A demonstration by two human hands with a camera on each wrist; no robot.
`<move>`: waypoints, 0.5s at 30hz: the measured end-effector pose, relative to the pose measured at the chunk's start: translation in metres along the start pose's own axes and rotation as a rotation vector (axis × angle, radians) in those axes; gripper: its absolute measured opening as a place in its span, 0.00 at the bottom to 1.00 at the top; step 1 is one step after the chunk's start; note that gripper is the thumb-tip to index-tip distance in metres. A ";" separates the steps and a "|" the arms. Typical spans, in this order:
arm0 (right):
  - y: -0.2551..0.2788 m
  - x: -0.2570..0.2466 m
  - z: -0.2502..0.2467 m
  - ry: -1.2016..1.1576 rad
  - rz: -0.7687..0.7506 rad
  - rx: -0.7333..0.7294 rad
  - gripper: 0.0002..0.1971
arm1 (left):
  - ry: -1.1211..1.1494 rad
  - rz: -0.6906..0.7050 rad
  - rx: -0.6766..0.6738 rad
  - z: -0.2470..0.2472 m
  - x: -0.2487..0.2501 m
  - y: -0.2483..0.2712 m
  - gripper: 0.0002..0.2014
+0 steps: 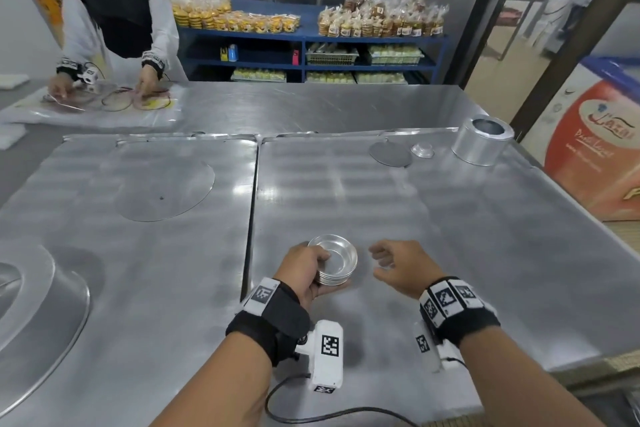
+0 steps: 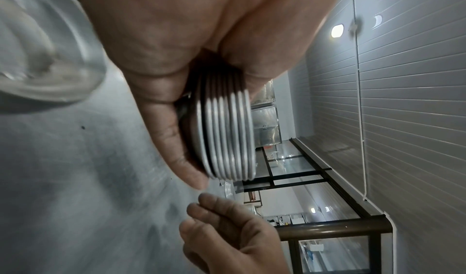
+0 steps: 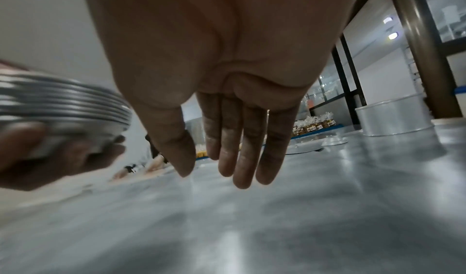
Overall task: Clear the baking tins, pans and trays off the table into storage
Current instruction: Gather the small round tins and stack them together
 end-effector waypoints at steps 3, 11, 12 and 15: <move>-0.038 0.041 -0.017 0.138 0.041 -0.010 0.19 | -0.003 -0.013 0.010 0.025 0.001 -0.017 0.09; -0.153 0.120 -0.064 0.336 0.158 -0.022 0.16 | 0.000 -0.029 0.048 0.098 0.013 -0.070 0.12; -0.169 0.130 -0.069 0.349 0.165 -0.021 0.15 | -0.003 -0.027 0.049 0.107 0.014 -0.077 0.11; -0.221 0.159 -0.082 0.378 0.180 0.014 0.16 | -0.013 -0.026 0.072 0.136 0.019 -0.098 0.11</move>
Point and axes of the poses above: each hand's wrist, its own y-axis away from the middle knuckle, its own z-axis out of the palm, x = y × z, the point moved 4 cm from there along -y, towards the middle knuckle, and after that the axes turned 14 degrees about x, right-handed, at the moved point
